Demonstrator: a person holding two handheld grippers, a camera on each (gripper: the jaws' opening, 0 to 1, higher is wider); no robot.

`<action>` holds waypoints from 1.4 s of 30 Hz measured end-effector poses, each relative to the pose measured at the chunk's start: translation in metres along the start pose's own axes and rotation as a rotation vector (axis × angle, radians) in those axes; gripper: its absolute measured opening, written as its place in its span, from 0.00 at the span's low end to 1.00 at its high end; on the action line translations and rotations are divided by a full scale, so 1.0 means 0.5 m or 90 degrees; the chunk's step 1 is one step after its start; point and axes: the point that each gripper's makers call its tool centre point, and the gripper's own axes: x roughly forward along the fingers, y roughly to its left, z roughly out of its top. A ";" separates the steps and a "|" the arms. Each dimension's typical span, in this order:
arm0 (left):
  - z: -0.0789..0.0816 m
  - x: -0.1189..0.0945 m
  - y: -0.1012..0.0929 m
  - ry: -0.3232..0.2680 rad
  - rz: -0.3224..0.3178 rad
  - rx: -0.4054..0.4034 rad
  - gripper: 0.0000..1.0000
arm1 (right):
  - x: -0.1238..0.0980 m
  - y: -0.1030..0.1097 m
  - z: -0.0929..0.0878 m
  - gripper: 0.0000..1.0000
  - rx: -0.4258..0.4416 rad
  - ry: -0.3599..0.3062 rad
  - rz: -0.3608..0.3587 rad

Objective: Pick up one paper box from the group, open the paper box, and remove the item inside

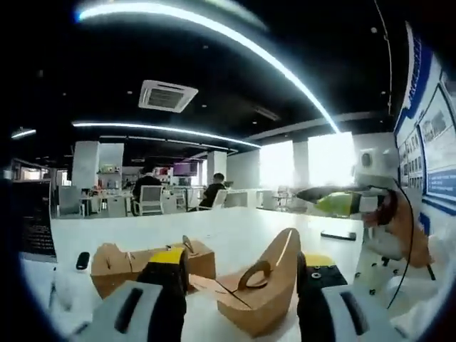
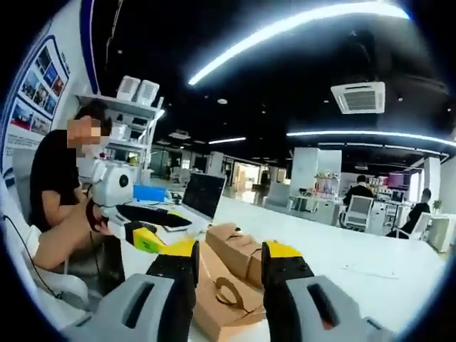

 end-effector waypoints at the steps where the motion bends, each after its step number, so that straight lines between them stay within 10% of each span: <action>1: -0.005 0.005 -0.001 0.005 -0.003 -0.001 0.62 | 0.004 -0.002 -0.005 0.36 0.000 0.004 0.000; 21: -0.129 0.061 0.010 0.075 -0.036 -0.082 0.56 | 0.030 -0.022 -0.175 0.36 0.049 0.104 0.012; 42: -0.183 0.066 0.018 0.071 -0.019 -0.139 0.42 | 0.017 -0.024 -0.260 0.37 0.089 0.144 0.011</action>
